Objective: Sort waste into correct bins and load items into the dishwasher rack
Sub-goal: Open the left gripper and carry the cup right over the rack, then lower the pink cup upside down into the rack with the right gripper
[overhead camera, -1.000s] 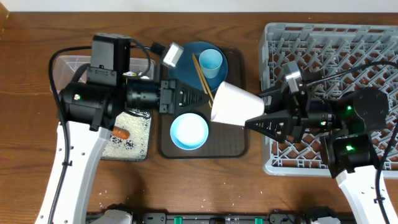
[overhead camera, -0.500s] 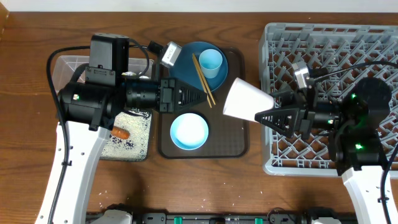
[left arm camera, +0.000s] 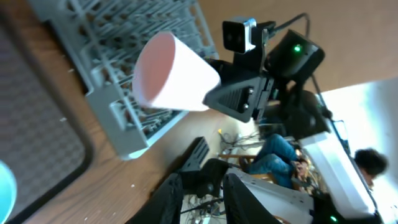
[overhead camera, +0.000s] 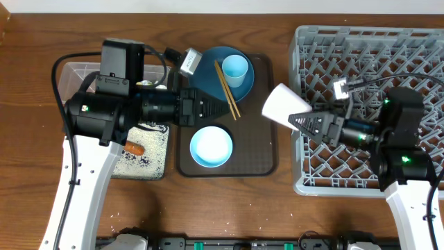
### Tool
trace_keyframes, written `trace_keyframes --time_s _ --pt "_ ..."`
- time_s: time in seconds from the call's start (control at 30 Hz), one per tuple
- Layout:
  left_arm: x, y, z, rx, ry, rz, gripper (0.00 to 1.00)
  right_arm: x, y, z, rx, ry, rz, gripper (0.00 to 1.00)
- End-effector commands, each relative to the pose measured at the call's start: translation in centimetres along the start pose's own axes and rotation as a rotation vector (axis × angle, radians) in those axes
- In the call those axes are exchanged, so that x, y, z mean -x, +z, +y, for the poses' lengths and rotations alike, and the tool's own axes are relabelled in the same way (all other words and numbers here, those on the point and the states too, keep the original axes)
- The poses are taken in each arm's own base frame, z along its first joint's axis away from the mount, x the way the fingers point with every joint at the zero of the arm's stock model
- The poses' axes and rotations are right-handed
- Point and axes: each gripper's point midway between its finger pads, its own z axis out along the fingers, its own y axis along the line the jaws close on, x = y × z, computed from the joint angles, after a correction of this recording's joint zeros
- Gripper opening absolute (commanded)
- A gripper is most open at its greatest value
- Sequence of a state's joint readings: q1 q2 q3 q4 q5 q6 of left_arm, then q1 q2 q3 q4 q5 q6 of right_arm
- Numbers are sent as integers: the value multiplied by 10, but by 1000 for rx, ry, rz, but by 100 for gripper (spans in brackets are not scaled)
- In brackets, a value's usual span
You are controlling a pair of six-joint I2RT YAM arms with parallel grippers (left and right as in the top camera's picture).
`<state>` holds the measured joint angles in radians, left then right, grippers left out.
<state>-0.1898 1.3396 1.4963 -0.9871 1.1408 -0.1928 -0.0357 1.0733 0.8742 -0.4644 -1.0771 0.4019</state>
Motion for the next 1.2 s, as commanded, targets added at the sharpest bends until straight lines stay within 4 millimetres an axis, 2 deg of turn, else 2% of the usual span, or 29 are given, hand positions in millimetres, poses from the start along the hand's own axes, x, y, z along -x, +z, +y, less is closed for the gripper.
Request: trace_keyframes --time_s 0.0,0.13,0.23,0.3,0.4,0.53,0.57,0.7,0.87,1.17 --pt "2 -2 20 103 -5 -19 27 12 -9 -45 -270 -30 -79 32" --pt "4 -3 31 169 -6 -34 32 11 -19 -61 -393 17 -83 31" --pt "8 -6 45 252 -6 -55 34 11 -37 -73 -554 38 -77 31" --pt "11 -10 58 328 -6 -73 43 12 -53 -75 -660 40 -74 31" --pt "14 -16 72 418 -6 -95 56 19 -77 -67 -778 36 -82 31" --pt "16 -20 80 467 -6 -107 73 25 -103 -50 -878 31 -93 31" --pt "16 -20 80 472 -5 -108 80 24 -110 -48 -913 36 -92 32" --pt "16 -20 80 471 -6 -108 86 17 -129 -49 -1013 55 -77 33" --pt "16 -20 80 471 -6 -108 91 0 -135 -63 -1088 97 21 34" --pt "16 -20 80 471 -6 -108 94 -12 -117 -96 -1092 156 215 31"
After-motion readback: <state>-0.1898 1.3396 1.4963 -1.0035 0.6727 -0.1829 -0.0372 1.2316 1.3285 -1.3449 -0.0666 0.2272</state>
